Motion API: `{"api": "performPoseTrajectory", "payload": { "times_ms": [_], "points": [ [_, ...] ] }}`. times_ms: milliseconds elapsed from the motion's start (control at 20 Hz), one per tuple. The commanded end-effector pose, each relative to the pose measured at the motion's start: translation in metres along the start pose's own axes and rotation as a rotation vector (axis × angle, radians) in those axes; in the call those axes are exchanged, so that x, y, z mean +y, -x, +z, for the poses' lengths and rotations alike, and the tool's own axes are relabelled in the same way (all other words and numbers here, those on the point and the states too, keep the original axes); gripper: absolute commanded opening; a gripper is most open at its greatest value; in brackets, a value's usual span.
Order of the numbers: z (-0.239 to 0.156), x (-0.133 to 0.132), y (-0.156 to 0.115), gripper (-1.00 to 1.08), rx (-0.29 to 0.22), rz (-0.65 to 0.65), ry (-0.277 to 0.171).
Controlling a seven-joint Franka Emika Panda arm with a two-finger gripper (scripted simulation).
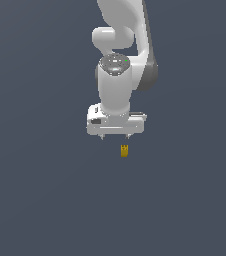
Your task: Pick up the object and move it to a goal position.
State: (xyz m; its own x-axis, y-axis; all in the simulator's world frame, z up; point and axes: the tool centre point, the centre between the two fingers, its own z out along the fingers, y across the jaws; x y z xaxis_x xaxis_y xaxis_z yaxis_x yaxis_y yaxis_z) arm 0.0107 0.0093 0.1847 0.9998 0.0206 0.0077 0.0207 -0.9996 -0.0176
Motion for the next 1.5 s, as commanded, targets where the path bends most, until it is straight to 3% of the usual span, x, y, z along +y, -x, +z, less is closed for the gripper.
{"api": "performPoseTrajectory", "payload": {
  "times_ms": [0, 500, 850, 1450],
  "points": [
    [0.000, 0.000, 0.000, 1.00, 0.000, 0.000, 0.000],
    [0.001, -0.015, -0.003, 1.00, 0.003, 0.003, -0.040],
    [0.007, -0.017, -0.002, 1.00, 0.002, 0.005, -0.036],
    [0.079, -0.040, 0.018, 1.00, -0.005, 0.024, 0.000]
  ]
}}
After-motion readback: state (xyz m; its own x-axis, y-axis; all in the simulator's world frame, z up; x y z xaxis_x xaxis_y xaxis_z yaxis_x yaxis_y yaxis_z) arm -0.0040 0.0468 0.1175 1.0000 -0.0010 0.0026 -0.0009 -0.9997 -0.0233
